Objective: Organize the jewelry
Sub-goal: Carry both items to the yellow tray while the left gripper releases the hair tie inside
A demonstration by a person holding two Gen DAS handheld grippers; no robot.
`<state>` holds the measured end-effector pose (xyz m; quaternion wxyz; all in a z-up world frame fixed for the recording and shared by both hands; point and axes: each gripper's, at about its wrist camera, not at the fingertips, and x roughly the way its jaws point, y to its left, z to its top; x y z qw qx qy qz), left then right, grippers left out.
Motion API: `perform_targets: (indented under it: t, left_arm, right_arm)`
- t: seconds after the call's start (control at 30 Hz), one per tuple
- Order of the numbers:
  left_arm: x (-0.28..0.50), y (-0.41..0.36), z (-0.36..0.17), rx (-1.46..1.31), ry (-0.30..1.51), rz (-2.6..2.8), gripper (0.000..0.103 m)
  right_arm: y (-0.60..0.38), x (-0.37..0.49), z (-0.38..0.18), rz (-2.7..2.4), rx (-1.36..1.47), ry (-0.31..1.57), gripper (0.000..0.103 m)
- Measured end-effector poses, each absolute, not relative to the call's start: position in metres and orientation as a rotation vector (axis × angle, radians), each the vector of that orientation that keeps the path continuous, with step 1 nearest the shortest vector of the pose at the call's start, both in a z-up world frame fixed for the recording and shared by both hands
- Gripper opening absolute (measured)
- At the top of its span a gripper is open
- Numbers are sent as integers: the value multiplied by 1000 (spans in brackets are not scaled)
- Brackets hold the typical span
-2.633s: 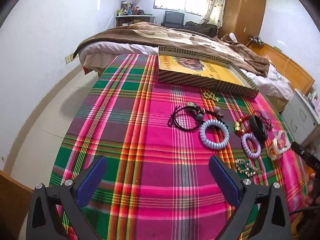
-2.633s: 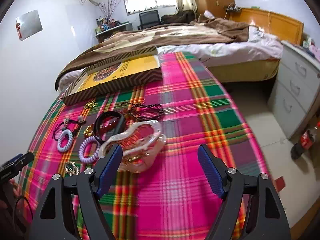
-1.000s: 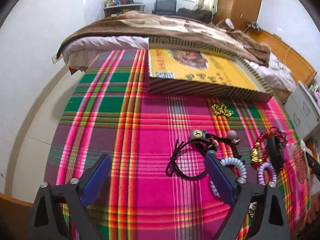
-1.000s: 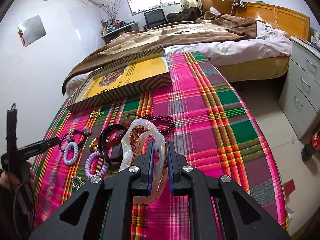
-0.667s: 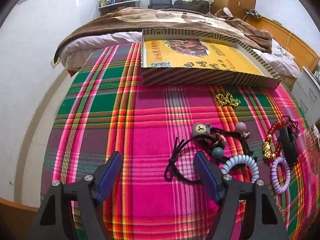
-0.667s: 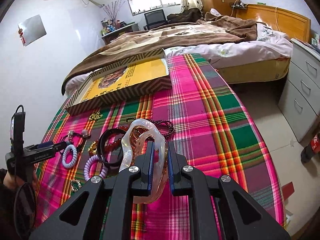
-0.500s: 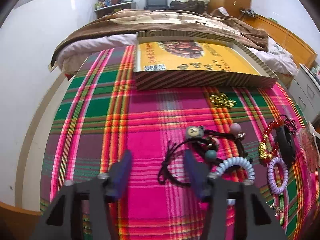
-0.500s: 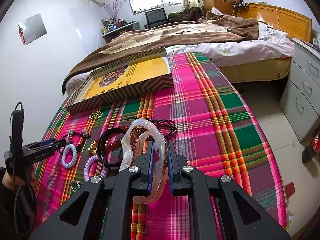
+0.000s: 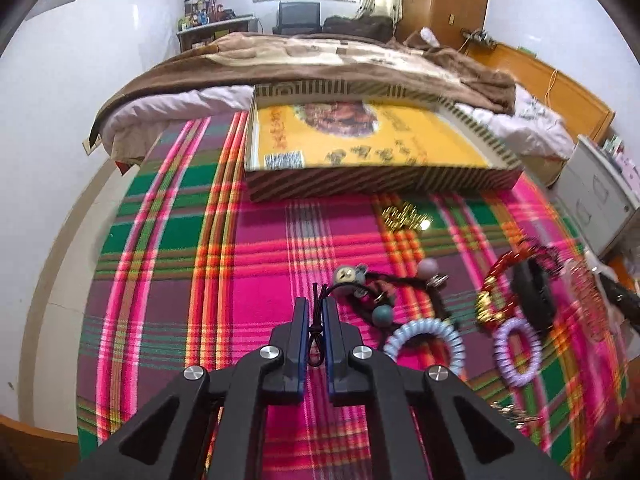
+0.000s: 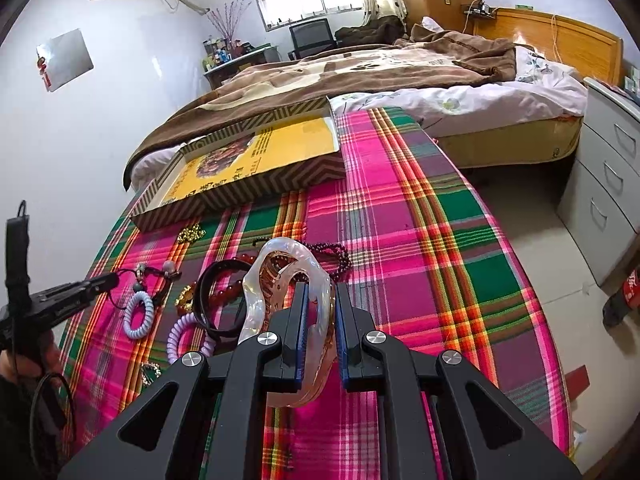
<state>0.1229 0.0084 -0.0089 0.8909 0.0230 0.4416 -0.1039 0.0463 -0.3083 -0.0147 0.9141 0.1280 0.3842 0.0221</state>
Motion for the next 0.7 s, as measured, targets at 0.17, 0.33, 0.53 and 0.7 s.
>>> perform_targets:
  t: [0.17, 0.33, 0.53, 0.7]
  left_arm:
    - [117, 7, 11, 12, 866, -243, 6]
    - [115, 7, 26, -16, 835, -265, 6]
    - [114, 7, 42, -41, 800, -288, 6]
    - [124, 5, 51, -50, 786, -296, 6]
  right_arm:
    - [-309, 46, -7, 43, 260, 772, 12]
    - [-307, 45, 1, 45, 251, 753, 12]
    - [-305, 50, 10, 55, 236, 735, 12]
    - [-300, 64, 21, 70, 195, 721, 12]
